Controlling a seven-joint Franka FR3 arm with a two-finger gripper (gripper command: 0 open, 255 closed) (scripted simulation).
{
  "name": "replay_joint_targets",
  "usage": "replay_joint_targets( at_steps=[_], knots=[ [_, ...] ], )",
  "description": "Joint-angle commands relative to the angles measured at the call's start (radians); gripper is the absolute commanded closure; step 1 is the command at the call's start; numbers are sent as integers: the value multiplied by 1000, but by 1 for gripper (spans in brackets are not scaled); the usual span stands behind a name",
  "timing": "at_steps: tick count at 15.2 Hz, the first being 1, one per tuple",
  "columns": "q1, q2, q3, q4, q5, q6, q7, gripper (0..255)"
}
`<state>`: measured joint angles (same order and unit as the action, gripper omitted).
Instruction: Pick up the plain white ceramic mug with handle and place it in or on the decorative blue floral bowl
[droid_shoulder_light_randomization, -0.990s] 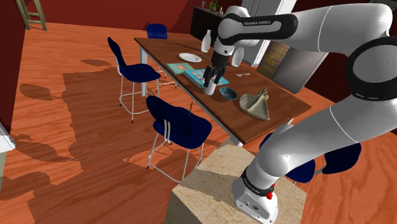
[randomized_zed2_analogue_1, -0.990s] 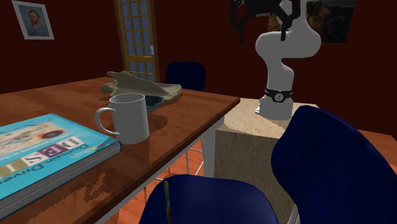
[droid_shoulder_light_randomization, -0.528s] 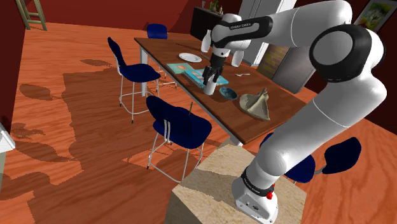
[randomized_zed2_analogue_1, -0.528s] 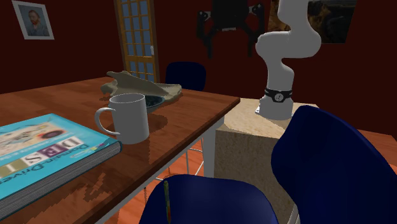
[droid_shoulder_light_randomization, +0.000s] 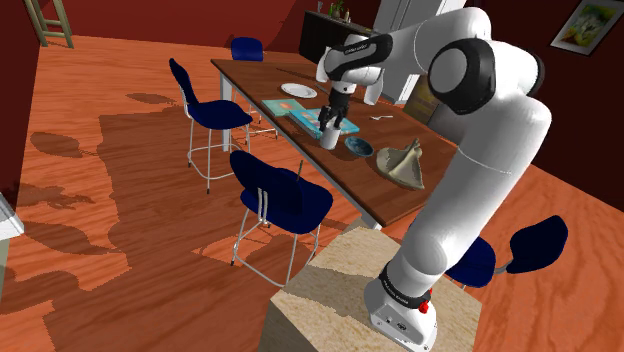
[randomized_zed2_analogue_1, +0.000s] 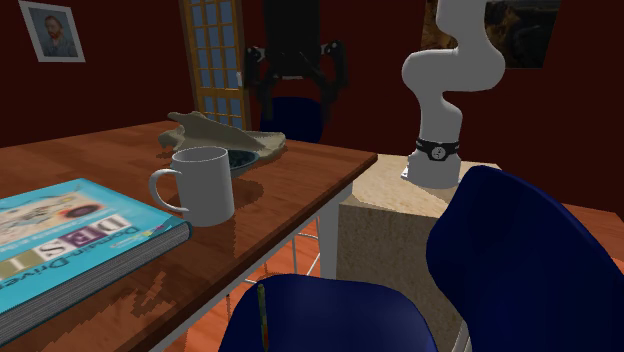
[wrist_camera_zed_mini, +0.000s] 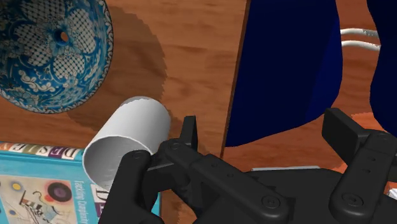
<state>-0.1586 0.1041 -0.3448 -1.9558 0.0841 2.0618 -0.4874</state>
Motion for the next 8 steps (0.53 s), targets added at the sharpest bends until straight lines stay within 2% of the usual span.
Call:
replay_joint_targets(
  at_steps=[1, 8],
  knots=[
    [-17, 75, -8, 72, 24, 3, -27, 0],
    [-108, 338, -14, 354, 107, -15, -106, 0]
  ],
)
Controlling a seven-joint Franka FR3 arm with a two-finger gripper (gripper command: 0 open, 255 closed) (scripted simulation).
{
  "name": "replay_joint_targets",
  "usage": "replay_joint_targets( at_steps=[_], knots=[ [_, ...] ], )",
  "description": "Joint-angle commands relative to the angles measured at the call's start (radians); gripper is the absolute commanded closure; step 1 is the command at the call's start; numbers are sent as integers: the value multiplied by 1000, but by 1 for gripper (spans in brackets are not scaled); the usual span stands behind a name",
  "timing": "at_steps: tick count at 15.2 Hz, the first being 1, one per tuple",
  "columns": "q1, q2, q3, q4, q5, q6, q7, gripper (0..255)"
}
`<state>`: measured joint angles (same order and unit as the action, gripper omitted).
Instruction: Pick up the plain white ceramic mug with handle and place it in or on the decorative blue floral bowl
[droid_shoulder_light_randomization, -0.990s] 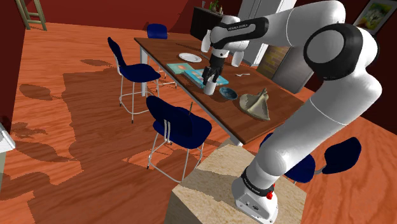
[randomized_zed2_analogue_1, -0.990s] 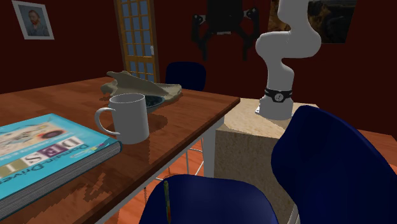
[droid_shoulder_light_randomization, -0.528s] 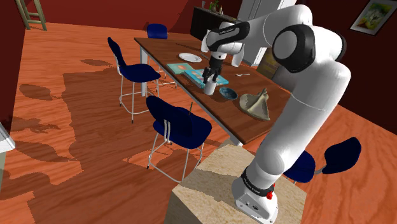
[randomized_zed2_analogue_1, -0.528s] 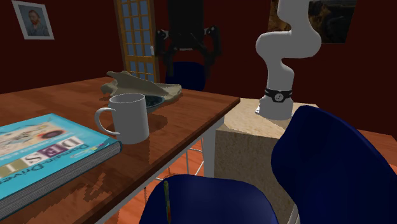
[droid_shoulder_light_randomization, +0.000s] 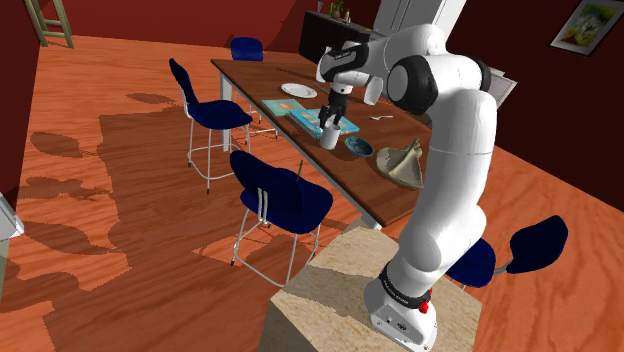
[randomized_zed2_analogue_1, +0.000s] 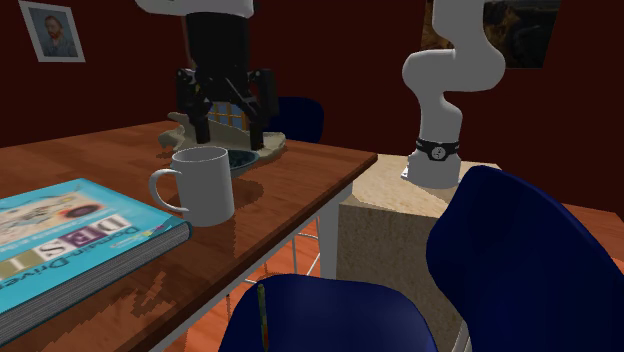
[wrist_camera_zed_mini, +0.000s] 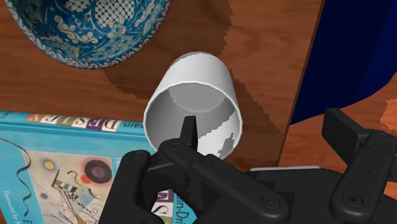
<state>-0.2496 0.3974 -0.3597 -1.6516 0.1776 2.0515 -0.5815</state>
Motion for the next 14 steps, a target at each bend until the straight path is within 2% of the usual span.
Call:
replay_joint_targets(
  at_steps=[1, 8, 14],
  knots=[
    [-18, 50, 3, 43, 16, 6, -14, 0],
    [-22, 87, 12, 9, 33, 76, -24, 0],
    [-22, 87, 12, 9, 33, 76, -24, 0]
  ],
)
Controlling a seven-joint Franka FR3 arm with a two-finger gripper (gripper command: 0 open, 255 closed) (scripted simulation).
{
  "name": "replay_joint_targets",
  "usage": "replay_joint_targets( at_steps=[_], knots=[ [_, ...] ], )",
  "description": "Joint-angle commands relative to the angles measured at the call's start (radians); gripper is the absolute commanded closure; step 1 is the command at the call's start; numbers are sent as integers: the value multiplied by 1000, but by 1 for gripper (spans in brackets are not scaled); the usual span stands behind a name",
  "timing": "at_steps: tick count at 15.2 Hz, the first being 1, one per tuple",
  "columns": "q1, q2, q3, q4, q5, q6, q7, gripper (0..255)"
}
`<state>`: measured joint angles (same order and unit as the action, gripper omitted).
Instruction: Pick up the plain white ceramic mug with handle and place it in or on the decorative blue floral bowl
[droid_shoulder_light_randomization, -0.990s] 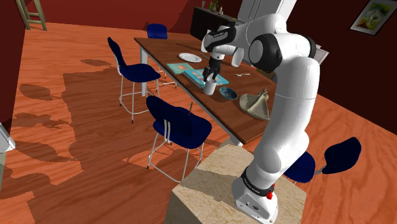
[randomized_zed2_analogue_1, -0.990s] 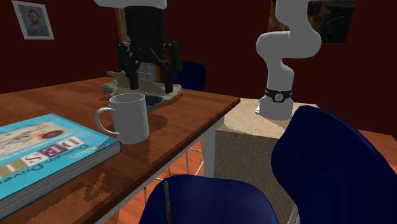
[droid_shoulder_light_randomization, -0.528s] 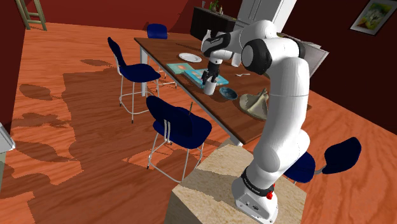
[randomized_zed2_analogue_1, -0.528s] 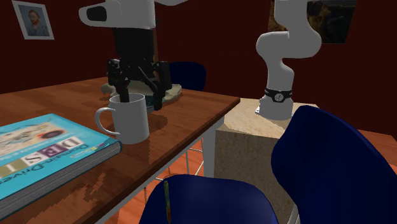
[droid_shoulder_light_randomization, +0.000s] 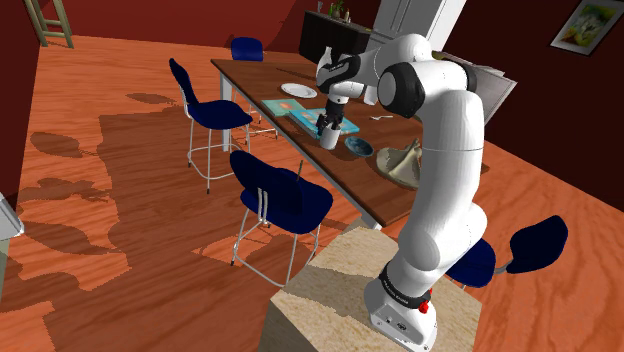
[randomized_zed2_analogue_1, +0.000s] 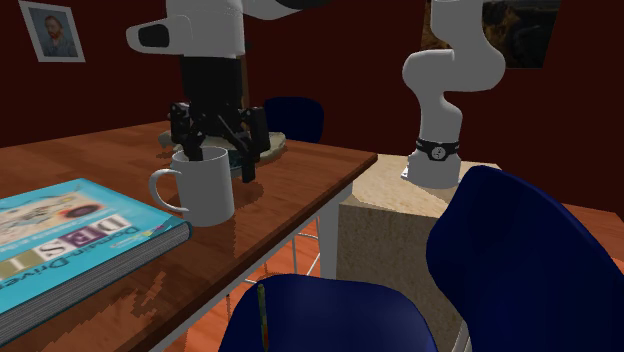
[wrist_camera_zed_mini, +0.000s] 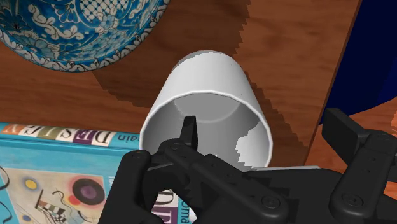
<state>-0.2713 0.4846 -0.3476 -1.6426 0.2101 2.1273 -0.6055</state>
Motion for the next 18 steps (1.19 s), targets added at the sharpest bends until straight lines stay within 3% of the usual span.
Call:
replay_joint_targets(
  at_steps=[1, 2, 3, 12, 18],
  knots=[
    [0, 0, 0, 0, 0, 0, 0, 0],
    [0, 0, 0, 0, 0, 0, 0, 0],
    [0, 0, 0, 0, 0, 0, 0, 255],
    [0, 0, 0, 0, 0, 0, 0, 255],
    [3, -31, -8, 36, -15, -65, 10, 255]
  ],
)
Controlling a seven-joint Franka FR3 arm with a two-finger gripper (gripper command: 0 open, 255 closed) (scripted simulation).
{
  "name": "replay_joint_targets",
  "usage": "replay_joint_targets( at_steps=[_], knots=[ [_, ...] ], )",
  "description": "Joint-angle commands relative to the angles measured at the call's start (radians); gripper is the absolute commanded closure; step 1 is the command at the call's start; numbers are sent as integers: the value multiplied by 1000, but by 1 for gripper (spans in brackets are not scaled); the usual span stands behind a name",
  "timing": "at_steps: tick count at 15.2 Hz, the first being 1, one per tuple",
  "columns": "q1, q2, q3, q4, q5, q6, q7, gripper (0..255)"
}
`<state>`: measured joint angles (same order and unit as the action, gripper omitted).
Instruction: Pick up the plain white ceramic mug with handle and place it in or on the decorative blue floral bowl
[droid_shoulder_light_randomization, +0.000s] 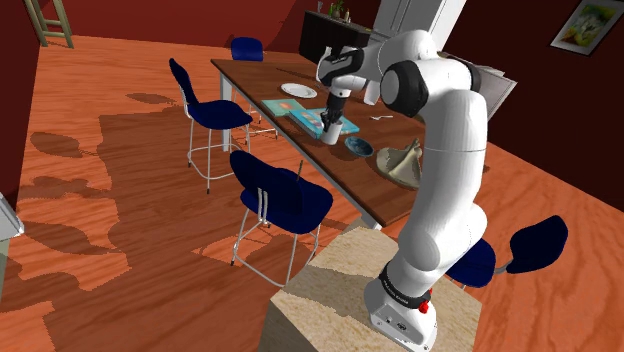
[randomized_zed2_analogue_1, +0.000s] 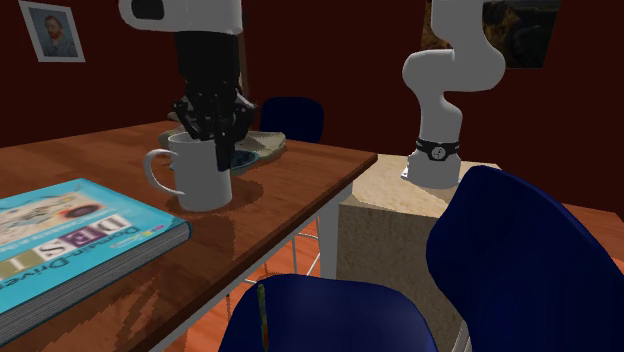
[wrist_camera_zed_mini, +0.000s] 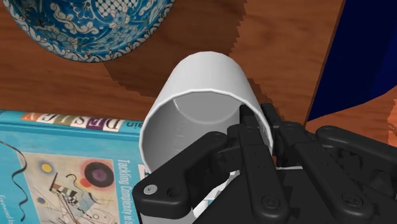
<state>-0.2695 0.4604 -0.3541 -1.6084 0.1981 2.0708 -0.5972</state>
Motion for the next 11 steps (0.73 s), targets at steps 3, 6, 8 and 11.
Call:
replay_joint_targets(
  at_steps=[3, 6, 8, 11],
  knots=[
    [2, -20, -4, 24, -9, -43, 7, 255],
    [2, -31, -7, 48, -15, -78, 11, 255],
    [2, -38, -9, 66, -18, -101, 14, 255],
    [2, -46, -11, 94, -23, -138, 18, 255]
  ],
)
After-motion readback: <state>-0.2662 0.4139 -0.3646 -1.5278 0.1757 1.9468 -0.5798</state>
